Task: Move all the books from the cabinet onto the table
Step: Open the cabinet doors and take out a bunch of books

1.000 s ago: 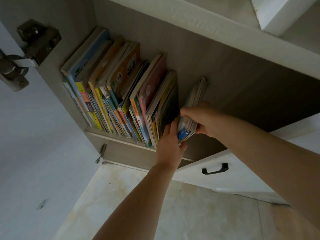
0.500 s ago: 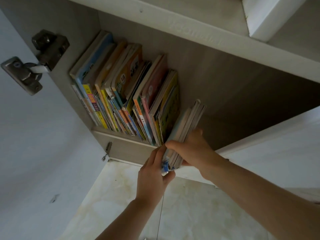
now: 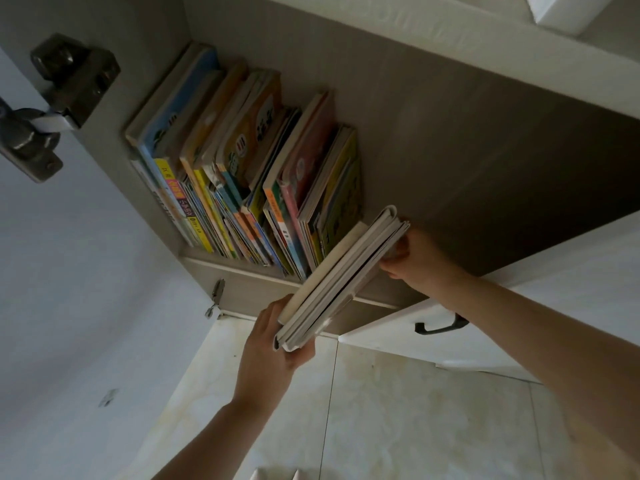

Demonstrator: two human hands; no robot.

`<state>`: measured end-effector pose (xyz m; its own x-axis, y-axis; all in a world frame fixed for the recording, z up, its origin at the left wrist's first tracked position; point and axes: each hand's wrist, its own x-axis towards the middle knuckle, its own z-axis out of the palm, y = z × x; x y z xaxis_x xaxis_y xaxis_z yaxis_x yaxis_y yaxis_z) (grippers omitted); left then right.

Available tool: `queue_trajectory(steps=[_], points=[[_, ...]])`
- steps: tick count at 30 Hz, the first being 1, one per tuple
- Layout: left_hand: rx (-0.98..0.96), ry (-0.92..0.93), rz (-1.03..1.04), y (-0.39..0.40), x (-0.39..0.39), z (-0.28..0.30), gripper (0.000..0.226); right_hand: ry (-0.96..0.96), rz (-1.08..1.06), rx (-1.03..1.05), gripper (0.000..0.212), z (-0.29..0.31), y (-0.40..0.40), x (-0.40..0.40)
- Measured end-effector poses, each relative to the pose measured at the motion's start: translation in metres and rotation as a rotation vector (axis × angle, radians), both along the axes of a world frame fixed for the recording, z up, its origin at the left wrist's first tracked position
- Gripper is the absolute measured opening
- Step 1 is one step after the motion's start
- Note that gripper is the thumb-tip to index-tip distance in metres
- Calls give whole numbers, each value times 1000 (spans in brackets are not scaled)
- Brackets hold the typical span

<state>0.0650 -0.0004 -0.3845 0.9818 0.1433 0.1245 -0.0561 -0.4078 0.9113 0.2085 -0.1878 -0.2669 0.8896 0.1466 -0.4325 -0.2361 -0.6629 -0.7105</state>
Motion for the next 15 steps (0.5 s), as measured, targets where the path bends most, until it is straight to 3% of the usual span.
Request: queue_trajectory(steps=[4, 10, 15], points=[[61, 8, 0, 8, 3, -14, 62, -34, 145, -81, 48, -6, -1, 15], [139, -9, 11, 32, 8, -21, 47, -61, 270, -12, 43, 1, 4, 7], [129, -24, 34, 42, 6, -27, 41, -30, 335, 25, 52, 0, 5, 1]])
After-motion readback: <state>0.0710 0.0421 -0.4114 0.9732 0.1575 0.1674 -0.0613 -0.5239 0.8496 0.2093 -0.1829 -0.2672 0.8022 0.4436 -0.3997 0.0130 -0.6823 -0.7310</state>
